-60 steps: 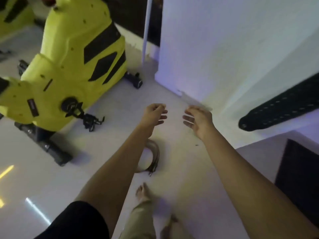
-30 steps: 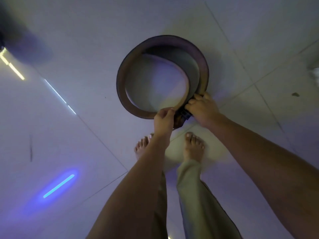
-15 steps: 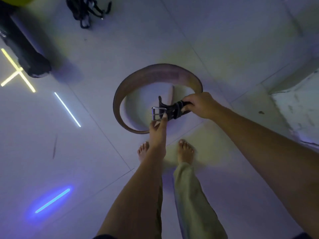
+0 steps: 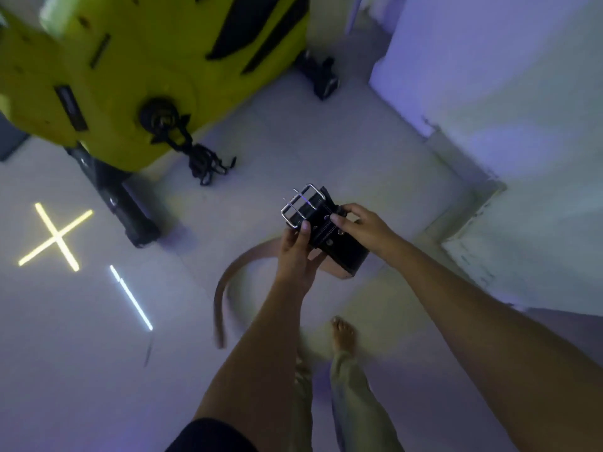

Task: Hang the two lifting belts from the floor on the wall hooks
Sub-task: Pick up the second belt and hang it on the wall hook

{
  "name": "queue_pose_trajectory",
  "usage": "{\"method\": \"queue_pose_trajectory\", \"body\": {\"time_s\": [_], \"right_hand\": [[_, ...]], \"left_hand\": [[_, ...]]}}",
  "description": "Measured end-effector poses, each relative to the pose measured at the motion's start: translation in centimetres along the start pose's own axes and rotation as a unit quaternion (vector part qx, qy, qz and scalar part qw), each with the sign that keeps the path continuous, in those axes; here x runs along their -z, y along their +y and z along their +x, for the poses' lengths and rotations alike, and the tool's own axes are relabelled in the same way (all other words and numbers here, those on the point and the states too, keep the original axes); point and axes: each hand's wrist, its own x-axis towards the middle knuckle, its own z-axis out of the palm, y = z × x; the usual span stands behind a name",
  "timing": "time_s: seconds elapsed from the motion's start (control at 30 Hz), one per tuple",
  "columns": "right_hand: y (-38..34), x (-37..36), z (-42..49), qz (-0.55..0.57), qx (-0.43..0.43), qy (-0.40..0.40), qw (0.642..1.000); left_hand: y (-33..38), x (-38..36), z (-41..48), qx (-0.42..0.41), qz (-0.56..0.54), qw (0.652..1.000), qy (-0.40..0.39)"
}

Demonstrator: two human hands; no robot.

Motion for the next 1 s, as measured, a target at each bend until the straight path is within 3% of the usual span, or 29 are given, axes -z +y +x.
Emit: {"method": "queue_pose_trajectory", "body": {"time_s": [0.2,0.33,0.5,0.73,1.0], "right_hand": [[-9.9,5.3,-10.5,0.122,0.043,0.157,0.979],[-15.0,8.6,-16.7,0.235,0.092,0.254,0.934],[-19.9,13.0,-24.8,0.270,0.147,0.358,0.882],[-25.5,20.7,-36.4,0.282,0.241,0.478,0.796],[-28.3,29.0,-48.9,0.324,0.349,0.484,0.734]], "left_hand": [[9.5,-10.6,-8.0,-0.039,0.095,0.988,-0.117],[14.8,-18.3,-12.7,-0.083,0.156,0.962,-0.210],[18.0,-26.3,-18.8,-0.128,0.183,0.927,-0.303],[20.3,-38.6,-28.2,-0.211,0.192,0.841,-0.459],[19.4,-51.0,-38.8,-0.261,0.175,0.731,-0.605]]}}
